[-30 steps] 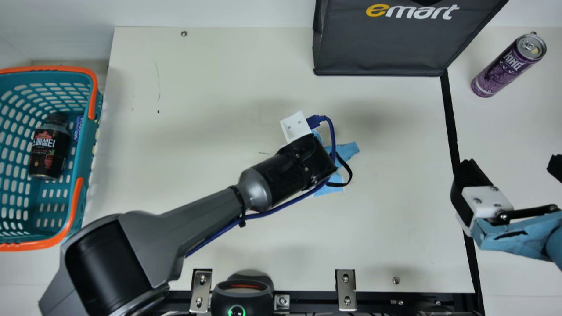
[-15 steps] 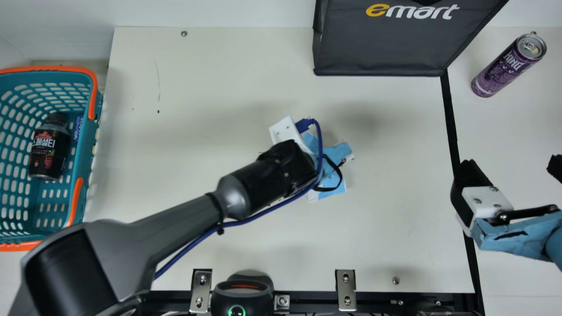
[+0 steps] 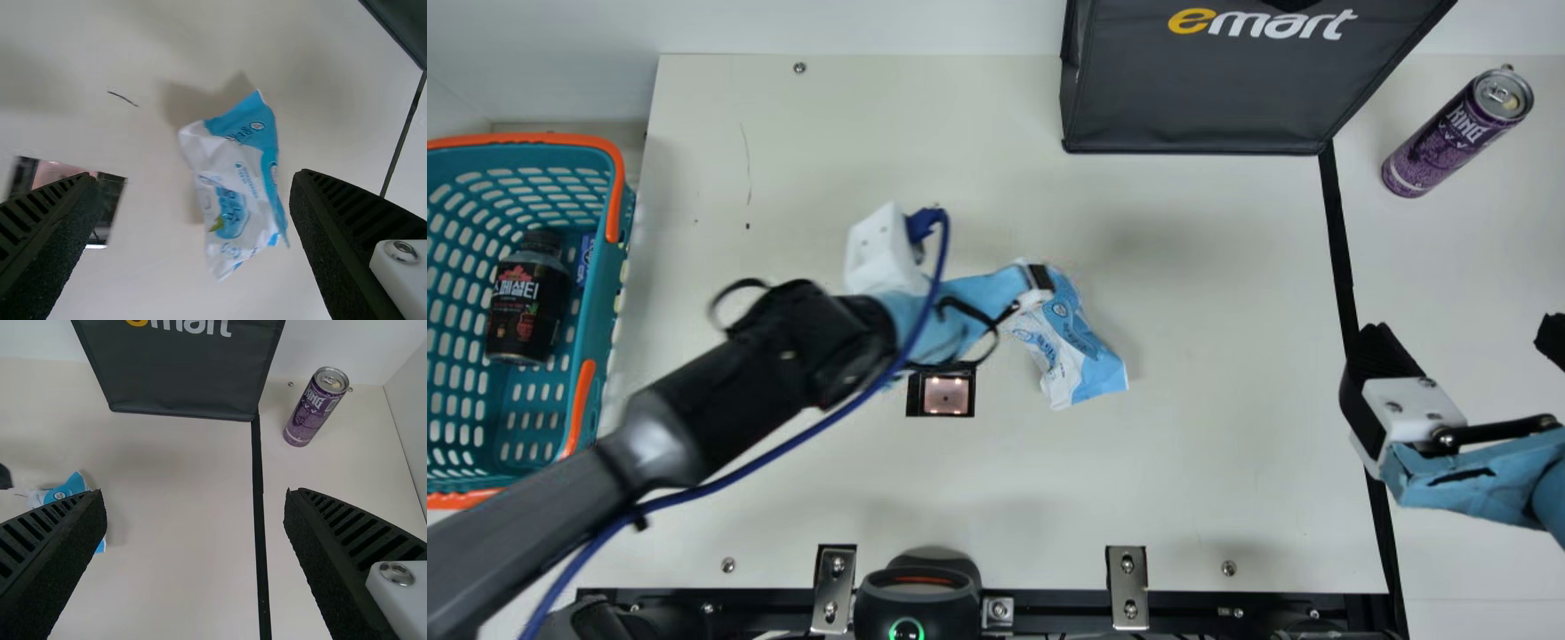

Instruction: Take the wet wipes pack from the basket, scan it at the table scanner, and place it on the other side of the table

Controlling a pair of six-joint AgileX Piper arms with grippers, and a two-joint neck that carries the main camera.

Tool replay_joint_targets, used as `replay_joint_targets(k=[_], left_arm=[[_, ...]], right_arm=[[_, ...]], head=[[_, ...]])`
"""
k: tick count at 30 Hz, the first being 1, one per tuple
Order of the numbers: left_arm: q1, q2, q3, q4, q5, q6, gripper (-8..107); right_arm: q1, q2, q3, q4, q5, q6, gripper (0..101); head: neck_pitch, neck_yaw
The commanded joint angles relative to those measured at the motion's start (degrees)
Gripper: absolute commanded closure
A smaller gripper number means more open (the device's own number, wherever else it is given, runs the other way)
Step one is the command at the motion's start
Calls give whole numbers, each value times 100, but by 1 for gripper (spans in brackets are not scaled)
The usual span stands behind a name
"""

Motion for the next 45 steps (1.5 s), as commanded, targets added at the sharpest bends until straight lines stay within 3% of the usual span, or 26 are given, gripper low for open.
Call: replay_joint_targets(k=[1, 12, 19, 28, 39, 45], left_arm=[[372, -558, 326, -342, 64, 1163, 9], [2006, -1789, 850, -1458, 873, 3823, 9], [3006, -2353, 876, -1359, 1553, 4908, 9], [3669, -2938, 568, -329, 2373, 5287, 9], [3573, -3373, -124, 537, 3393, 5152, 9], [3538, -3400, -179, 549, 3454, 5154, 9]], right_arm=[[0, 0, 0, 0, 0, 0, 6], [0, 0, 0, 0, 0, 0, 6], [0, 0, 0, 0, 5, 0, 6], [0, 0, 0, 0, 11, 0, 6], [0, 0, 0, 0, 11, 0, 6], [0, 0, 0, 0, 11, 0, 6]], head=[[-166, 9], [-166, 9], [-166, 9], [-166, 9], [-166, 9], [-166, 9]])
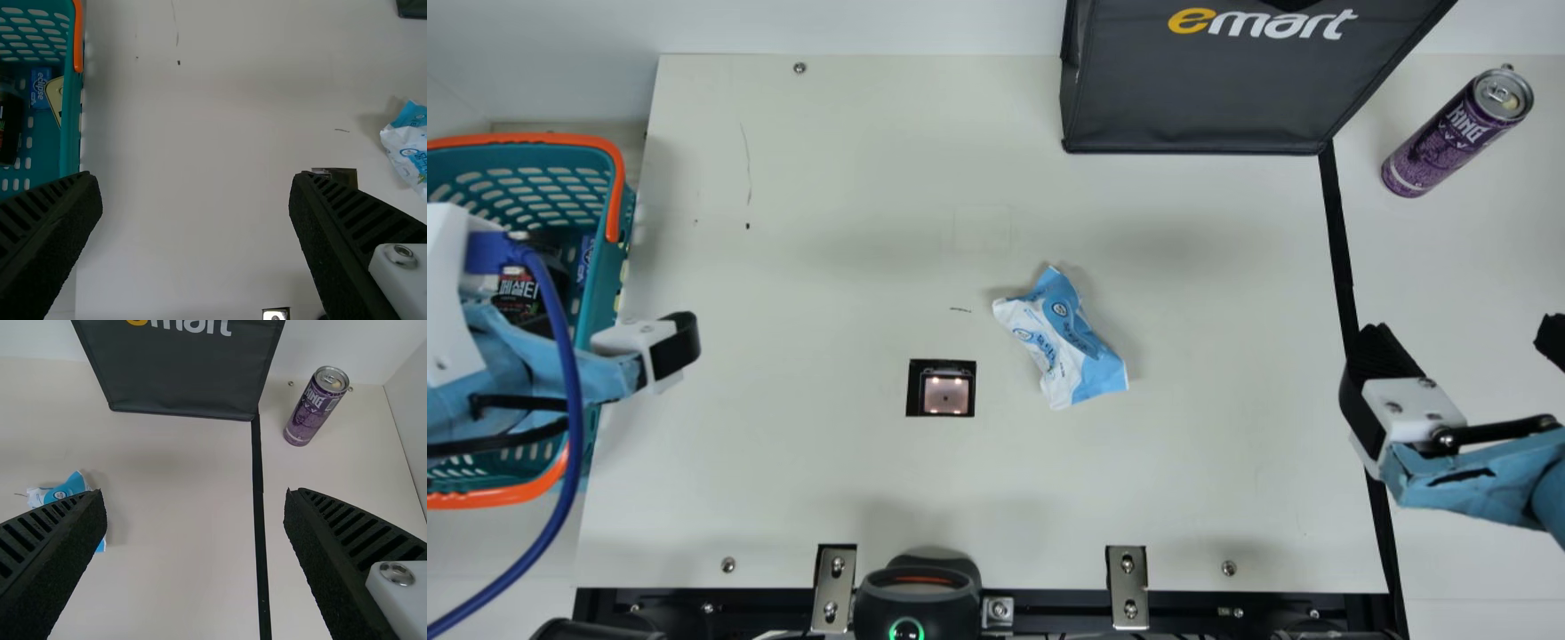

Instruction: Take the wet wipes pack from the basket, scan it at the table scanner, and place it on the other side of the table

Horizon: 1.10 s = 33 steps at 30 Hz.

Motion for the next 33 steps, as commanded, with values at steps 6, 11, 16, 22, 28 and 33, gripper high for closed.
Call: replay_joint_targets(k=[6, 11, 16, 22, 28, 33], left_arm=[[0, 0, 0, 0, 20, 0, 9], [0, 0, 0, 0, 20, 0, 9], [0, 0, 0, 0, 20, 0, 9], [0, 0, 0, 0, 20, 0, 9], [0, 0, 0, 0, 20, 0, 9], [0, 0, 0, 0, 20, 0, 9]], right_arm=[[2, 5, 0, -2, -4, 2, 6], [211, 123, -26, 1, 26, -7, 6], [539, 346, 59, 135, 26, -221, 6], [665, 626, 261, 557, 26, -790, 6], [555, 924, 464, 1018, 26, -1512, 6], [453, 1208, 560, 1241, 26, -1956, 6]], head=[[-166, 9], [-166, 9], [-166, 9], [-166, 9], [-166, 9], [-166, 9]])
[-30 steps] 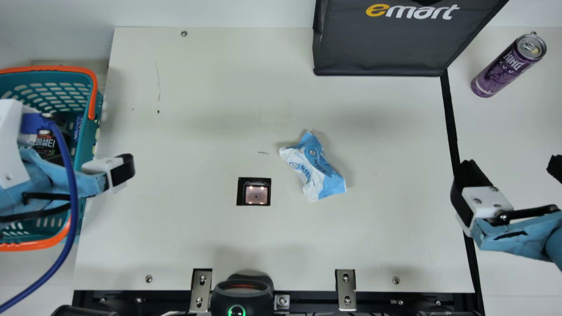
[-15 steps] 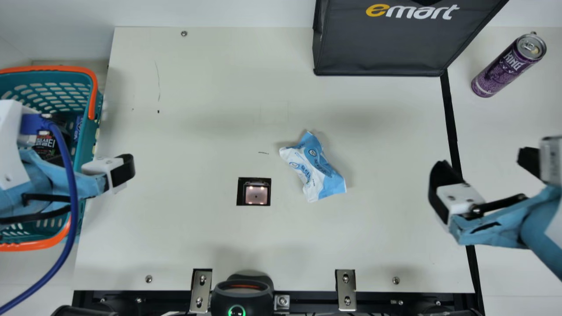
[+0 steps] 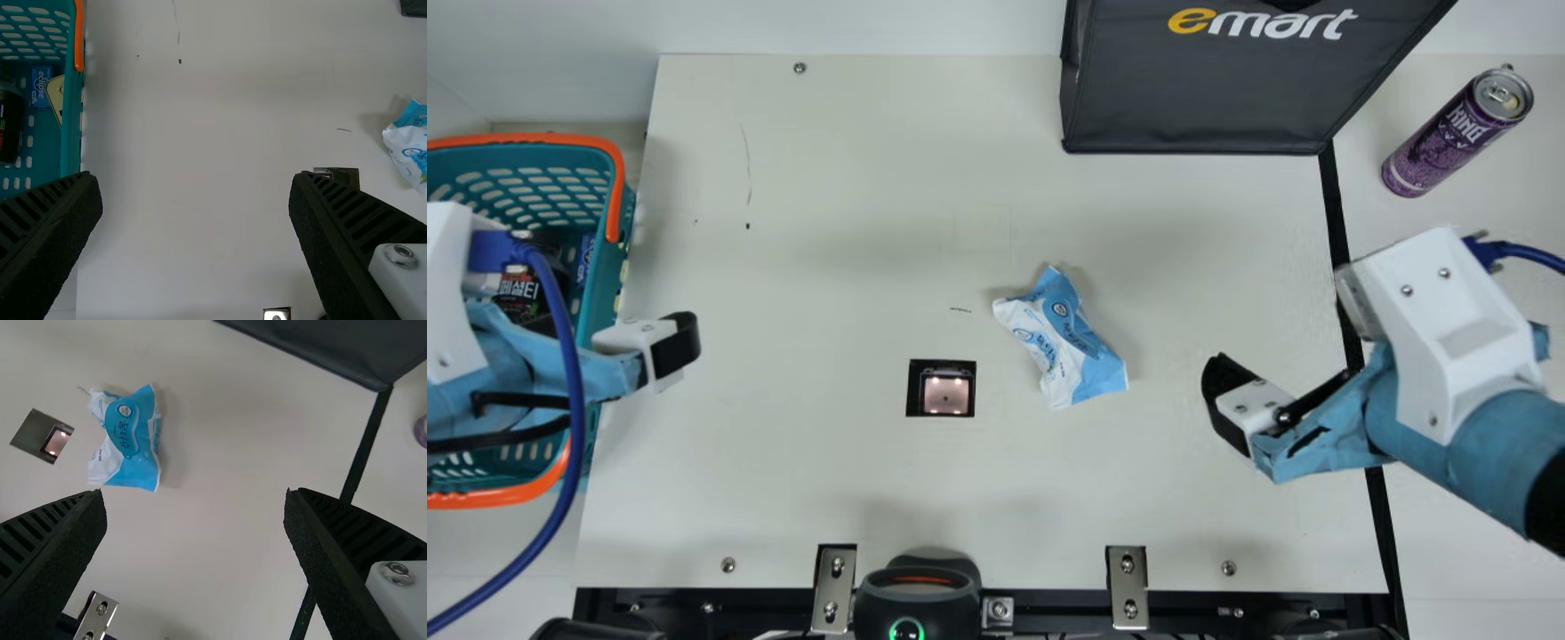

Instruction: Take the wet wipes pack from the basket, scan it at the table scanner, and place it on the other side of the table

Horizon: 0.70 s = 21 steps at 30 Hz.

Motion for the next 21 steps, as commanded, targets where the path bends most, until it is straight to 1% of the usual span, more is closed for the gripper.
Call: replay_joint_targets(k=[1, 4, 8, 17, 21], left_arm=[[0, 0, 0, 0, 0, 0, 9], [0, 0, 0, 0, 0, 0, 9], [0, 0, 0, 0, 0, 0, 9], [0, 0, 0, 0, 0, 0, 9], [0, 0, 0, 0, 0, 0, 9]], right_arm=[[-1, 122, 7, 53, 13, -200, 6], [46, 297, -12, 67, 13, -258, 6], [262, 544, -80, 5, 13, -66, 6], [1065, 1178, -347, -243, 13, 840, 6], [1452, 1461, -370, -354, -116, 1281, 6]], head=[[-166, 9], [-166, 9], [-166, 9], [-166, 9], [-166, 9]])
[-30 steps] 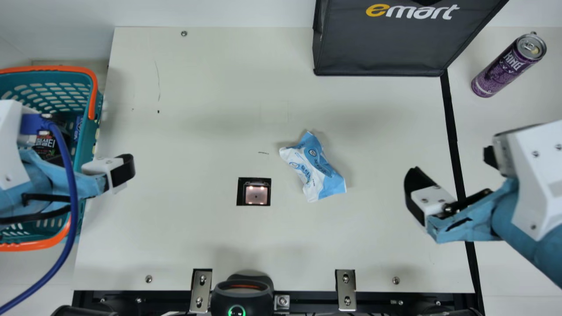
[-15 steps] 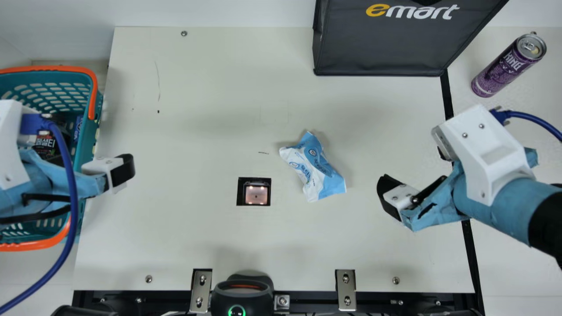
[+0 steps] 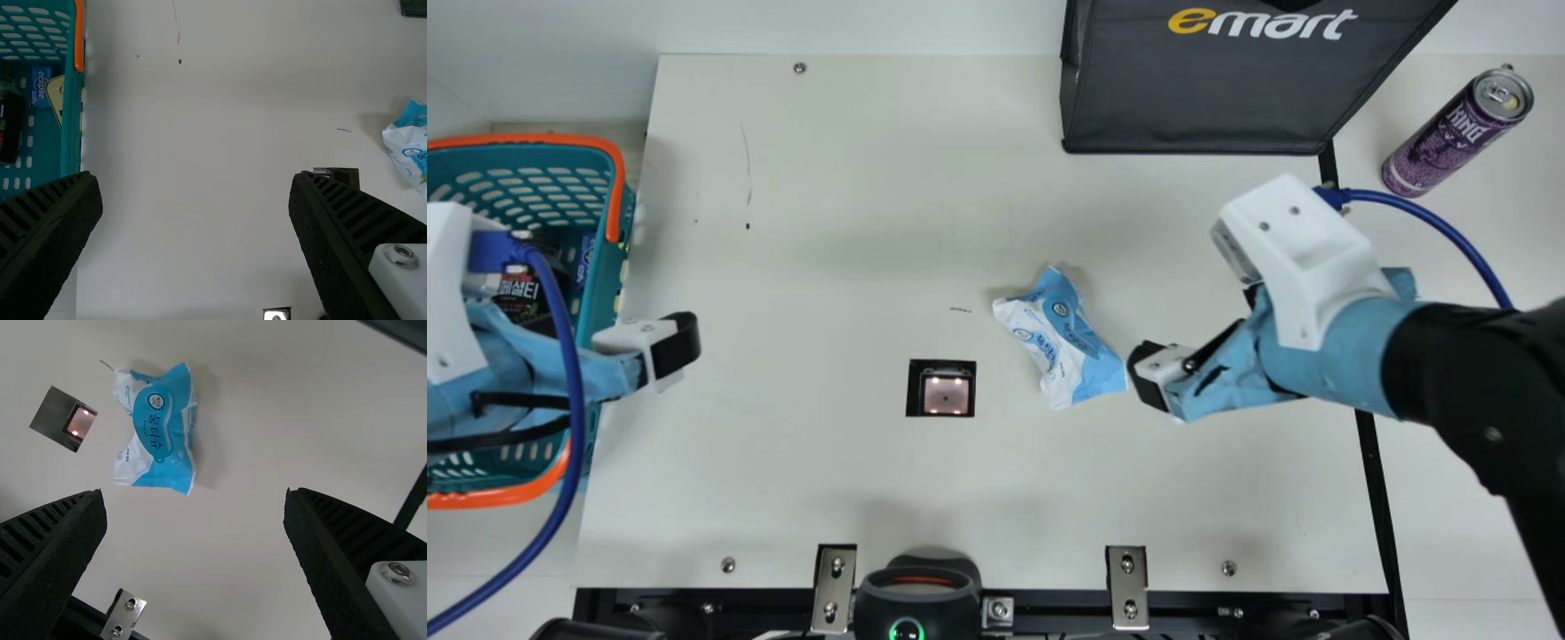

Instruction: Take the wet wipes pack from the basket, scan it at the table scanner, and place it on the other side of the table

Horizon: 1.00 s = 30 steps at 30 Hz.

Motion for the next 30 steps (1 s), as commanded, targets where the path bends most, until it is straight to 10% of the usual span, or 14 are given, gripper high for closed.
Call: replay_joint_targets(k=[1, 30], left_arm=[[0, 0, 0, 0, 0, 0, 9], [0, 0, 0, 0, 0, 0, 9]], right_arm=[[233, 153, 11, -39, -91, 328, 6], [1831, 1866, 536, -1148, -1654, 2202, 6]], head=[[-166, 9], [-166, 9]])
